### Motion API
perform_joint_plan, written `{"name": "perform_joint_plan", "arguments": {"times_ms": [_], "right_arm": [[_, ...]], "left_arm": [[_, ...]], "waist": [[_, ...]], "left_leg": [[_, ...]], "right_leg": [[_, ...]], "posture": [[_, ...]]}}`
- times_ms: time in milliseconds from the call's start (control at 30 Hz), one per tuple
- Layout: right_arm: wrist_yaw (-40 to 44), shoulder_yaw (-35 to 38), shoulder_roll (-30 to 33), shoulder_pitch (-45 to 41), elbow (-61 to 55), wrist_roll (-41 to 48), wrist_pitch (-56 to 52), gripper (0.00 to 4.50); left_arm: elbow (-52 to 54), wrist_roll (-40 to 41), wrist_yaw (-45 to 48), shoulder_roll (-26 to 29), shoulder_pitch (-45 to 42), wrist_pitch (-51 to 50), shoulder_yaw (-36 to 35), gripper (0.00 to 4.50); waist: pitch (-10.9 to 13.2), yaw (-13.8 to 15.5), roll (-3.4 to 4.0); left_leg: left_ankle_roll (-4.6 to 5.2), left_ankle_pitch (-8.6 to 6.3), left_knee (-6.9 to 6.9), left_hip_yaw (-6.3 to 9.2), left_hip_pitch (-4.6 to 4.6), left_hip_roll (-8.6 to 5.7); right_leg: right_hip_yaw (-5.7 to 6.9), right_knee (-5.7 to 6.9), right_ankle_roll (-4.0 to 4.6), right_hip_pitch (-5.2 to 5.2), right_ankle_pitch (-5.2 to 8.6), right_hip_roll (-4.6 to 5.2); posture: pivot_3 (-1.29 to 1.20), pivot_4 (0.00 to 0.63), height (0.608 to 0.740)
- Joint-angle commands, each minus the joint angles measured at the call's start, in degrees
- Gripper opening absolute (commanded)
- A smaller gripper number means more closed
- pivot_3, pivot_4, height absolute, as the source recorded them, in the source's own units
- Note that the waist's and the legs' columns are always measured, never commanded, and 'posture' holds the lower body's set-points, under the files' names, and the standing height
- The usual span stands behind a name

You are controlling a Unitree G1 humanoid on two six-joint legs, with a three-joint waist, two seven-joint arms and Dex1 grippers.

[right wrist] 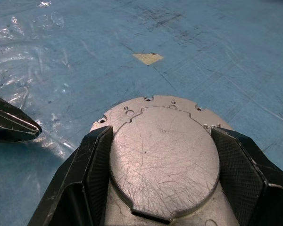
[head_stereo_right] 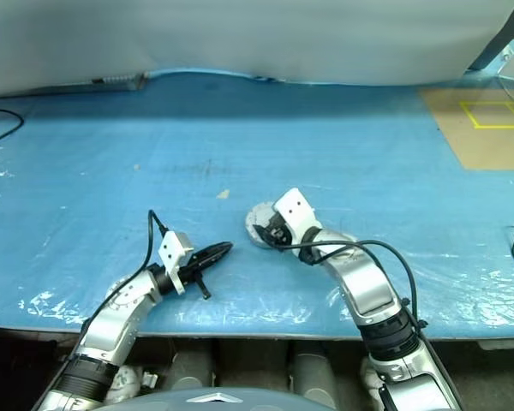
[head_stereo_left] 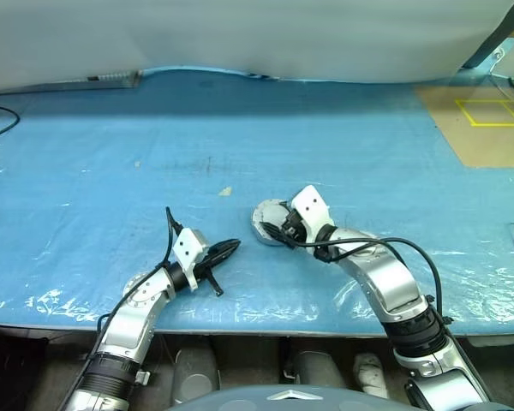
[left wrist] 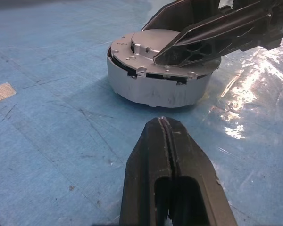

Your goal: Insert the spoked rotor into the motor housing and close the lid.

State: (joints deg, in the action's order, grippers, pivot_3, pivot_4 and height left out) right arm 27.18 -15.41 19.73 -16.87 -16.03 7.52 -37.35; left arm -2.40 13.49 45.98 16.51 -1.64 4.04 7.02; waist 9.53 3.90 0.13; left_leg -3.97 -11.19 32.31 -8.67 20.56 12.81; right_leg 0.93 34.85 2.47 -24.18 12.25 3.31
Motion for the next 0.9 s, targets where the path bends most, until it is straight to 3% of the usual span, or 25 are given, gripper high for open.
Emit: {"name": "perform_joint_plan", "arguments": {"times_ms": [33, 300, 900], "right_arm": [[-1.22, 0.13, -1.17, 1.19, 1.30, -0.82, 1.50, 2.97], [-3.96, 0.48, -2.89, 2.23, 6.58, -2.72, 5.43, 2.97], [-3.18, -2.06, -3.24, 2.49, 6.90, -2.88, 1.12, 2.97]], "left_arm": [[0.35, 0.17, 0.15, -0.16, -0.01, 1.17, 0.36, 0.00], [0.82, 0.09, -0.30, 0.03, 0.10, 0.28, 0.17, 0.00], [1.65, 0.00, -1.12, 0.21, -0.42, -0.69, 0.03, 0.00]], "waist": [[-0.01, -0.01, 0.00], [-0.02, -0.11, -0.03], [-0.09, -0.10, -0.10]], "left_leg": [[0.00, 0.00, 0.00, 0.00, -0.01, 0.00], [0.01, -0.01, 0.00, -0.05, -0.58, -0.03], [0.02, -0.02, -0.09, -0.05, -0.65, -0.04]], "right_leg": [[0.00, 0.00, 0.00, 0.00, 0.00, 0.00], [-0.14, 0.03, -0.33, 0.48, 0.18, 0.00], [-0.17, -0.06, -0.46, 0.76, 0.25, -0.01]], "posture": [[0.00, 0.150, 0.740], [0.00, 0.150, 0.740], [0.00, 0.150, 0.740]]}}
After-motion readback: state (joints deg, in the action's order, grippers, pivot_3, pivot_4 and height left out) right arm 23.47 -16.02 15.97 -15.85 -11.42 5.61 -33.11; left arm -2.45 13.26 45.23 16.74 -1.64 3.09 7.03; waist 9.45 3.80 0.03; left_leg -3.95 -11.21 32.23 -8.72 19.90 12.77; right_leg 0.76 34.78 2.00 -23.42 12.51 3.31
